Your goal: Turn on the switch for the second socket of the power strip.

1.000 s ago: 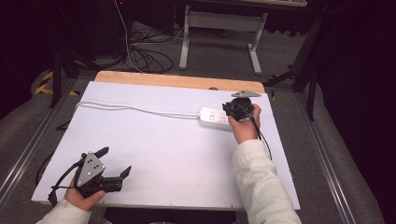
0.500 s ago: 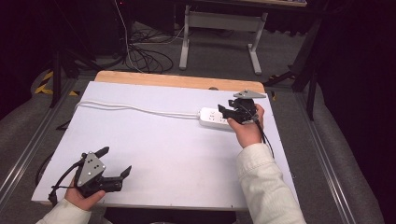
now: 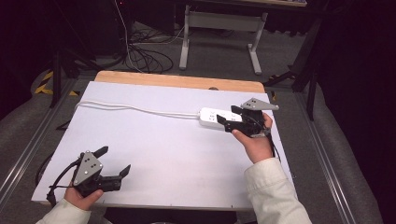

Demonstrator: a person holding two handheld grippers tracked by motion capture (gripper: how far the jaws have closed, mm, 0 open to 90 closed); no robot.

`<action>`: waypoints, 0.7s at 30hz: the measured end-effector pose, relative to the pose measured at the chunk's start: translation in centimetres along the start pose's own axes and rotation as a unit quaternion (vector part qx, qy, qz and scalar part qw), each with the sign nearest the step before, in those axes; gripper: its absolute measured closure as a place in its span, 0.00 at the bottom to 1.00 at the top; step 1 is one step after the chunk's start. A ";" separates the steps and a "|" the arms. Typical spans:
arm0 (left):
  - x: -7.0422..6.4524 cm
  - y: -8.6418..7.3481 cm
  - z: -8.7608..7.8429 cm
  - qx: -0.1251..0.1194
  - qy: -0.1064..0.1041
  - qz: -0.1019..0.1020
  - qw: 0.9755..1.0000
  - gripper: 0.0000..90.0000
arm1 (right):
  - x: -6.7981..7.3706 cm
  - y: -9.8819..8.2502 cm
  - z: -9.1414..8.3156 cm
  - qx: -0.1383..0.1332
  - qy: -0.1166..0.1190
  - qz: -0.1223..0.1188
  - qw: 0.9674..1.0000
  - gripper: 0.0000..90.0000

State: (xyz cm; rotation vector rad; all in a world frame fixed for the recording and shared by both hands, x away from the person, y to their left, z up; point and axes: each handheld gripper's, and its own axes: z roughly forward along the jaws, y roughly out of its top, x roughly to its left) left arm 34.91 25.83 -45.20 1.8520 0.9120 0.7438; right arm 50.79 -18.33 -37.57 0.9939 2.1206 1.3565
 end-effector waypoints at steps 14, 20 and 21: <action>0.0 0.0 -0.1 -0.002 -0.015 -0.003 1.000 0.08 | 2.1 -2.5 -3.6 -0.014 0.067 -0.045 0.997 0.25; -0.1 0.0 -0.1 -0.004 -0.008 -0.002 1.000 0.08 | 2.6 -4.2 -4.9 -0.019 0.088 -0.054 0.995 0.22; -0.1 0.0 -0.1 -0.005 -0.009 -0.003 1.000 0.08 | 2.6 -4.5 -5.1 -0.020 0.091 -0.055 0.994 0.22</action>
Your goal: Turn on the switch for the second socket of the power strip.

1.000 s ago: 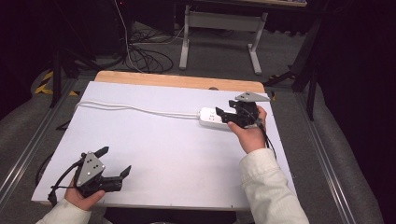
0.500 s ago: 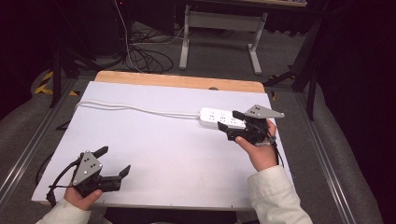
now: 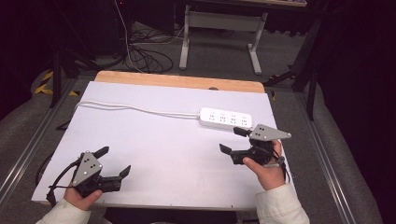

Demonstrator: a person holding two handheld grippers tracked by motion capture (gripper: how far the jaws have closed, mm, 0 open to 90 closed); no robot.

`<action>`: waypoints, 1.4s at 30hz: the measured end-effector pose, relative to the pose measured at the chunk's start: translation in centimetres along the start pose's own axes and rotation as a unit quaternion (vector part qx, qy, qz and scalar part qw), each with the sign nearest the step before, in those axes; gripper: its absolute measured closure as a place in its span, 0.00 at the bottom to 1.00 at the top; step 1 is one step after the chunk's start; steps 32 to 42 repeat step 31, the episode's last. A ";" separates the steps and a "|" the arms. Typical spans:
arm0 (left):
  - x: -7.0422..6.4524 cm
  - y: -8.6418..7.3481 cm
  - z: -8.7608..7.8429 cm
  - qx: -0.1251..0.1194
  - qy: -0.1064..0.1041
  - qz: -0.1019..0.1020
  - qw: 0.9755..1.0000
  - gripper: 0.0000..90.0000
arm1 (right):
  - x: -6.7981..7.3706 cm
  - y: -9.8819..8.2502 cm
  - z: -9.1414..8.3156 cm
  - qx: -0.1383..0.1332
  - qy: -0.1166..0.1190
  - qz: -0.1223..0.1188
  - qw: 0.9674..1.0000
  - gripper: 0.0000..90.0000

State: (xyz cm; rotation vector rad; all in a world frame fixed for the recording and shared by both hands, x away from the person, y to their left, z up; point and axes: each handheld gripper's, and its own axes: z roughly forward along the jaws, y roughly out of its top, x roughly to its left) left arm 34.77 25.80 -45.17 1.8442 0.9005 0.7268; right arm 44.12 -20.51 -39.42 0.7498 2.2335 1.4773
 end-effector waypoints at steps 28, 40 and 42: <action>0.0 -0.3 0.0 -0.008 -0.001 0.016 1.000 0.07 | 1.1 -9.6 0.4 0.062 0.021 0.023 0.998 0.10; 0.0 -0.3 0.1 -0.007 0.004 0.025 1.000 0.07 | 1.0 -9.6 0.4 0.052 0.023 0.040 0.998 0.10; 0.0 -0.3 0.1 -0.007 0.004 0.025 1.000 0.07 | 1.0 -9.6 0.4 0.052 0.023 0.040 0.998 0.10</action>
